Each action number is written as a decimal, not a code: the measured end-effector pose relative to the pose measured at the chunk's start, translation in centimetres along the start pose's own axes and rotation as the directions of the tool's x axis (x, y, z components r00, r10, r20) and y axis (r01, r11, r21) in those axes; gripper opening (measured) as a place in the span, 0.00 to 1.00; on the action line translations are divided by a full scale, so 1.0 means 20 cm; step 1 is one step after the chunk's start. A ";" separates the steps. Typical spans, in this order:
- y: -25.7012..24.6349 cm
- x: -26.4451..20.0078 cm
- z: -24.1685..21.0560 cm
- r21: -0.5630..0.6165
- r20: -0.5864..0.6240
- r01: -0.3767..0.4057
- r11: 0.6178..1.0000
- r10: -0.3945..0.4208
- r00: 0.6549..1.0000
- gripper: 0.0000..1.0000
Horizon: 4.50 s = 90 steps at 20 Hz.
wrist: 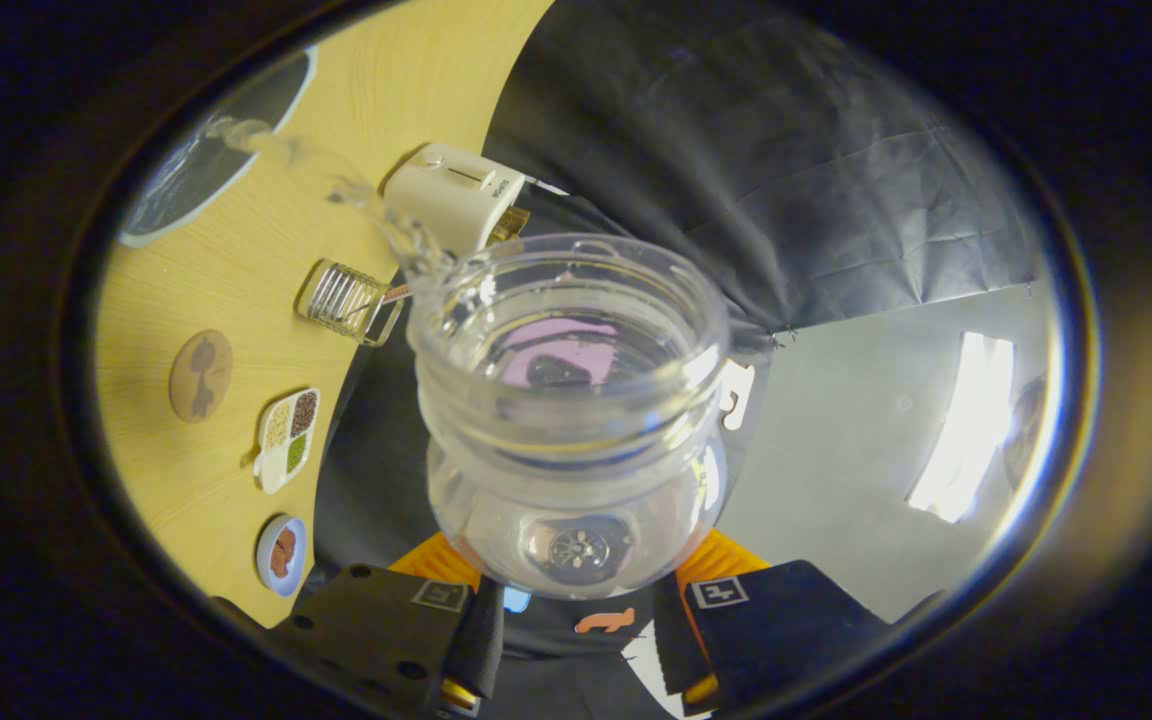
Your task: Take the bottle from table, then pour the juice into the cup, finally place the bottle on the coaster
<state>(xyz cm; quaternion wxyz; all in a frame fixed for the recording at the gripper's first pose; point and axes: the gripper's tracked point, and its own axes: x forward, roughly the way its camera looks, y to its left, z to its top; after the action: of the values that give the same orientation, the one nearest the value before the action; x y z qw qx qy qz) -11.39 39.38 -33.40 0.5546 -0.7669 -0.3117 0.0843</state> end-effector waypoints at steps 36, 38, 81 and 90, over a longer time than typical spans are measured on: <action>0.12 0.02 -0.06 0.242 -0.033 -0.154 0.958 0.167 0.985 0.66; 0.15 0.03 -0.10 0.317 -0.053 -0.186 0.930 0.213 0.976 0.66; 0.68 -0.12 -0.29 0.958 0.267 -0.060 -0.281 0.796 0.542 0.67; 0.74 -0.09 -0.15 0.927 0.367 -0.126 -0.352 0.794 0.484 0.67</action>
<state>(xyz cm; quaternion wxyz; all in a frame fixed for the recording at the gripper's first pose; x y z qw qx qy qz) -5.75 33.15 -46.18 0.8530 -0.1718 0.3741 0.3209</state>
